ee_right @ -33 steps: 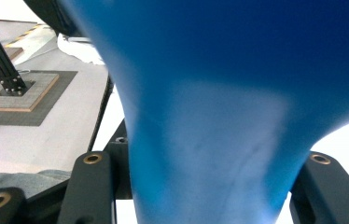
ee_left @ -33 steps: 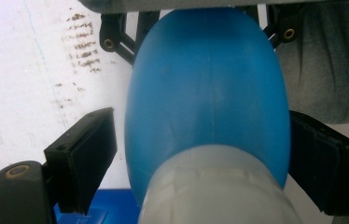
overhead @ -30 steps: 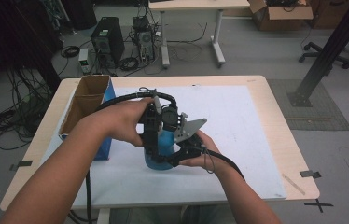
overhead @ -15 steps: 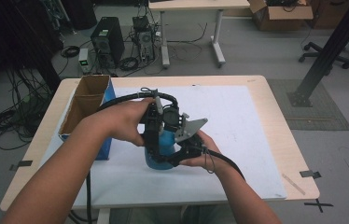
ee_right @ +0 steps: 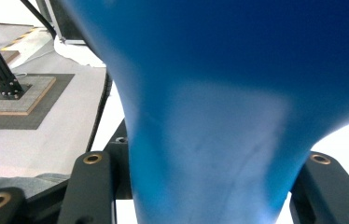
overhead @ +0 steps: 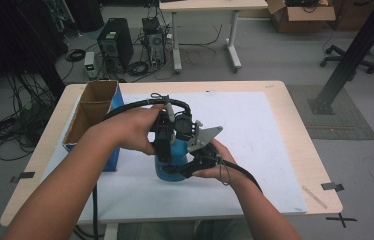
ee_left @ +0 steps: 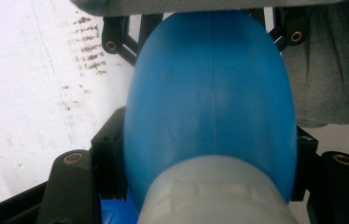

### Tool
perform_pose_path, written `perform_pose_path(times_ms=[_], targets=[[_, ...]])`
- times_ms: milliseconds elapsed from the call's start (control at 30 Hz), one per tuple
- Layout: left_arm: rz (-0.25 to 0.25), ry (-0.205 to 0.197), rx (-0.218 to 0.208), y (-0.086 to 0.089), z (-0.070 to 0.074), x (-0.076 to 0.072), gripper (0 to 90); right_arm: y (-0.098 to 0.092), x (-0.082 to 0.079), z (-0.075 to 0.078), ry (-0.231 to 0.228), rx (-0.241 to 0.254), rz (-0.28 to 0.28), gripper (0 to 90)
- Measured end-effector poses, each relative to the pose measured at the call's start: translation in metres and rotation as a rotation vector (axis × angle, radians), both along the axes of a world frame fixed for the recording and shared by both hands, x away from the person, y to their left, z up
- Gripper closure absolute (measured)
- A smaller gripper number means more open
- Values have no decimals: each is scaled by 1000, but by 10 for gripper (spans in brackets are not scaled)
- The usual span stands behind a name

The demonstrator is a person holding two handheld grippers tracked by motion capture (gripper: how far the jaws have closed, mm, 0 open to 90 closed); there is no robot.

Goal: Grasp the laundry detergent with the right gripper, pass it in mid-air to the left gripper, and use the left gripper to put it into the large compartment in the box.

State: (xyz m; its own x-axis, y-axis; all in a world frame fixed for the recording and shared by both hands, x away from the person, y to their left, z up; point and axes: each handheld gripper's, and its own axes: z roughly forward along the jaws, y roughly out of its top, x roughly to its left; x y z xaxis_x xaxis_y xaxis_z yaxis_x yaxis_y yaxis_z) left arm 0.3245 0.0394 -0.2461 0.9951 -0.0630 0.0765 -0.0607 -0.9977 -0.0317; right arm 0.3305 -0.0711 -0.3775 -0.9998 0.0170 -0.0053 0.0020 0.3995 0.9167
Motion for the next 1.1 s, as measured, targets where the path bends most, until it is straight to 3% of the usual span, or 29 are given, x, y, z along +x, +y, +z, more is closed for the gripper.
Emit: perform_pose_path(times_ms=[600,767,833,1100], targets=[[-5,4,33,0,-3,-3,390,3,-1,-1,-28,-24,10,448],[-7,0,29,1,-1,-3,391,4,-3,-1,-12,-10,0,438],[-7,-6,35,1,1,-4,391,3,-2,-1,17,26,-12,375],[3,-9,34,1,3,-2,391,-2,-1,-2,36,42,-22,297]])
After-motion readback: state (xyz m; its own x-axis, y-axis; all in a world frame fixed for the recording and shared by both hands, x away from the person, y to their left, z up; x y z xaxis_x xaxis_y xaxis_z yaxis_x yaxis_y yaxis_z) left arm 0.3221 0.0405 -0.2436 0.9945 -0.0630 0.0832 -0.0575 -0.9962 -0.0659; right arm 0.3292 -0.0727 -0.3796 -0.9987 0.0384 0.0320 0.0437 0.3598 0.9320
